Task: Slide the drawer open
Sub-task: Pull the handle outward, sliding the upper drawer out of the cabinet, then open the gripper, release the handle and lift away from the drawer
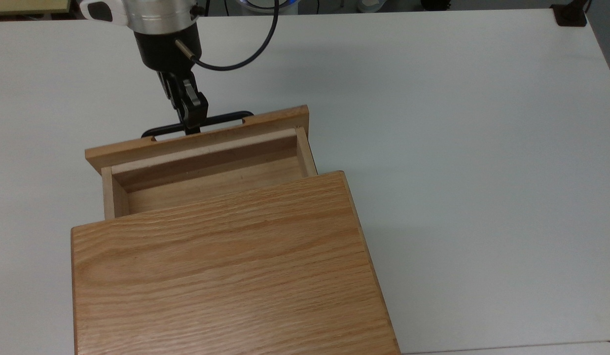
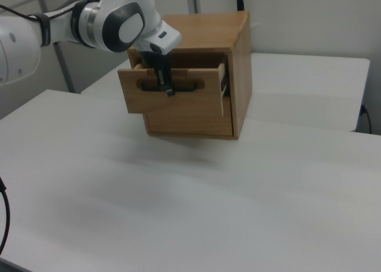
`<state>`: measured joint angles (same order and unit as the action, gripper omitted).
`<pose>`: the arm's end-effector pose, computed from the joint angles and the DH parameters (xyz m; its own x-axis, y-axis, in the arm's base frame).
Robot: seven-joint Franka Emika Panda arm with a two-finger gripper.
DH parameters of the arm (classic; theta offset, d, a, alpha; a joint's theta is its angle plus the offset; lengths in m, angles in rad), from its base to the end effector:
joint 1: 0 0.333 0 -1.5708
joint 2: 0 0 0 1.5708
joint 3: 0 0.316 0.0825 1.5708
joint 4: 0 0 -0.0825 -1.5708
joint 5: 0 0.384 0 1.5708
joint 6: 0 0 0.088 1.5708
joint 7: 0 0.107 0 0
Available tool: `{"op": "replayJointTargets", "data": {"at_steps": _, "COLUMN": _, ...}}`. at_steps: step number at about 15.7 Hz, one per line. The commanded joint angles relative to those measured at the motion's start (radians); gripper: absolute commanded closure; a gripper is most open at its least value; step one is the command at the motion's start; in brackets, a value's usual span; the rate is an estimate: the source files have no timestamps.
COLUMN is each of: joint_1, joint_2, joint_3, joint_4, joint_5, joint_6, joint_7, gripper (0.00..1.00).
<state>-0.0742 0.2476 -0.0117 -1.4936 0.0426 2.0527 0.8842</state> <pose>0.6642 -0.0540 0.5605 0.5285 -0.8330 0.1638 -0.7909 -0.5533 -0.2616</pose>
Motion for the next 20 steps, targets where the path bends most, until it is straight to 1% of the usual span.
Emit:
{"op": "replayJointTargets", "data": {"at_steps": 1, "joint_1": -0.018, "joint_2": -0.085, "joint_3": 0.019, "joint_4": -0.063, "joint_5": 0.049, "joint_6": -0.078, "joint_7": -0.146, "gripper": 0.99}}
{"op": "replayJointTargets", "data": {"at_steps": 5, "joint_1": -0.039, "joint_2": -0.119, "joint_3": 0.019, "joint_4": -0.069, "joint_5": 0.051, "joint_6": -0.150, "joint_7": -0.224, "gripper": 0.99}}
{"op": "replayJointTargets", "data": {"at_steps": 8, "joint_1": -0.047, "joint_2": -0.139, "joint_3": 0.019, "joint_4": -0.077, "joint_5": 0.062, "joint_6": -0.200, "joint_7": -0.326, "gripper": 0.99}}
{"op": "replayJointTargets", "data": {"at_steps": 14, "joint_1": -0.067, "joint_2": -0.160, "joint_3": 0.019, "joint_4": -0.077, "joint_5": 0.065, "joint_6": -0.267, "joint_7": -0.421, "gripper": 0.99}}
{"op": "replayJointTargets", "data": {"at_steps": 15, "joint_1": -0.071, "joint_2": -0.163, "joint_3": 0.019, "joint_4": -0.079, "joint_5": 0.069, "joint_6": -0.273, "joint_7": -0.436, "gripper": 0.99}}
{"op": "replayJointTargets", "data": {"at_steps": 17, "joint_1": -0.091, "joint_2": -0.172, "joint_3": 0.018, "joint_4": -0.086, "joint_5": 0.098, "joint_6": -0.315, "joint_7": -0.525, "gripper": 0.98}}
{"op": "replayJointTargets", "data": {"at_steps": 18, "joint_1": -0.091, "joint_2": -0.175, "joint_3": 0.018, "joint_4": -0.085, "joint_5": 0.105, "joint_6": -0.333, "joint_7": -0.548, "gripper": 0.98}}
{"op": "replayJointTargets", "data": {"at_steps": 19, "joint_1": -0.093, "joint_2": -0.183, "joint_3": 0.018, "joint_4": -0.086, "joint_5": 0.105, "joint_6": -0.345, "joint_7": -0.557, "gripper": 0.97}}
{"op": "replayJointTargets", "data": {"at_steps": 20, "joint_1": -0.093, "joint_2": -0.185, "joint_3": 0.018, "joint_4": -0.086, "joint_5": 0.105, "joint_6": -0.348, "joint_7": -0.560, "gripper": 0.91}}
